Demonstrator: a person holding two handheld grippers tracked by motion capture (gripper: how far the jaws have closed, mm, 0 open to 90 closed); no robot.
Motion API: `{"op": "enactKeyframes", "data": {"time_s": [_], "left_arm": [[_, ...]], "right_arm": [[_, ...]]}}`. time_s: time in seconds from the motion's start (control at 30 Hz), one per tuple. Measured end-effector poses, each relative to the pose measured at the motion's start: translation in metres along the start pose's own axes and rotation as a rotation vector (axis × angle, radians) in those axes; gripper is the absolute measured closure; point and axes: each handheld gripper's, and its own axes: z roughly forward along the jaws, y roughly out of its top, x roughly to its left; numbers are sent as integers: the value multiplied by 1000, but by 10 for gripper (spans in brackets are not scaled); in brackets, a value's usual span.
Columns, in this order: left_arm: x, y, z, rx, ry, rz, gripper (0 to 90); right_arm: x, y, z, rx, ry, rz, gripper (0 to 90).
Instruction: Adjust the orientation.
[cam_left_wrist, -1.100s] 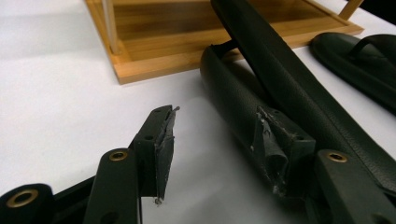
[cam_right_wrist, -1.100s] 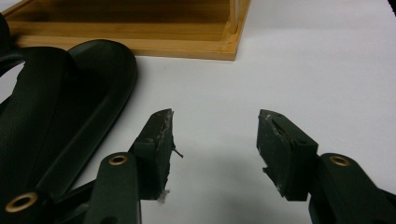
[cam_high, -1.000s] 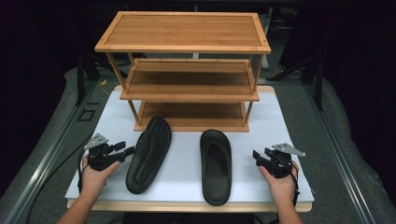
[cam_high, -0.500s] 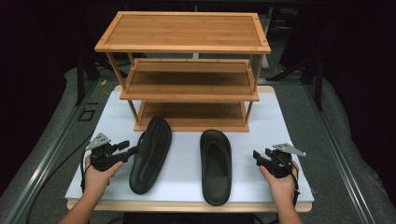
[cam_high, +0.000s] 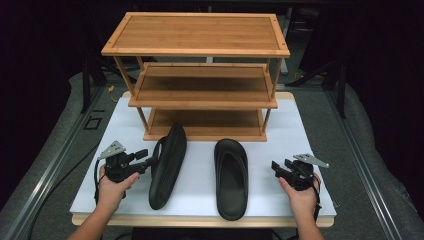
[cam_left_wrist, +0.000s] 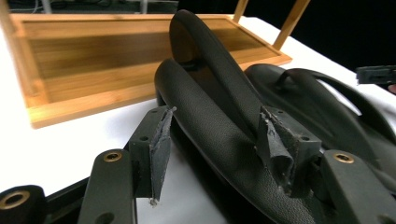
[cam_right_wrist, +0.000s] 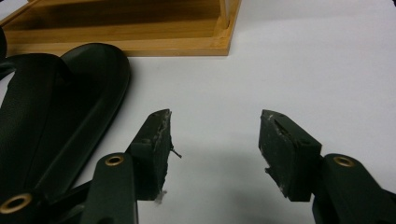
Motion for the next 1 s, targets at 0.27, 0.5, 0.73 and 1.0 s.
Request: {"op": "enactKeyframes", "data": {"time_s": [0.27, 0.5, 0.73, 1.0], "left_arm": [[-13, 5, 15, 5, -54, -33, 462], [-23, 6, 27, 7, -132, -65, 529], [-29, 6, 36, 29, -224, -102, 669], [-39, 6, 25, 68, -108, 13, 828]], "right_arm": [[-1, -1, 0, 11, 5, 10, 438], [-3, -1, 1, 13, 9, 24, 437], [-3, -2, 2, 23, -11, 29, 437], [-6, -2, 1, 26, 15, 39, 437]]}}
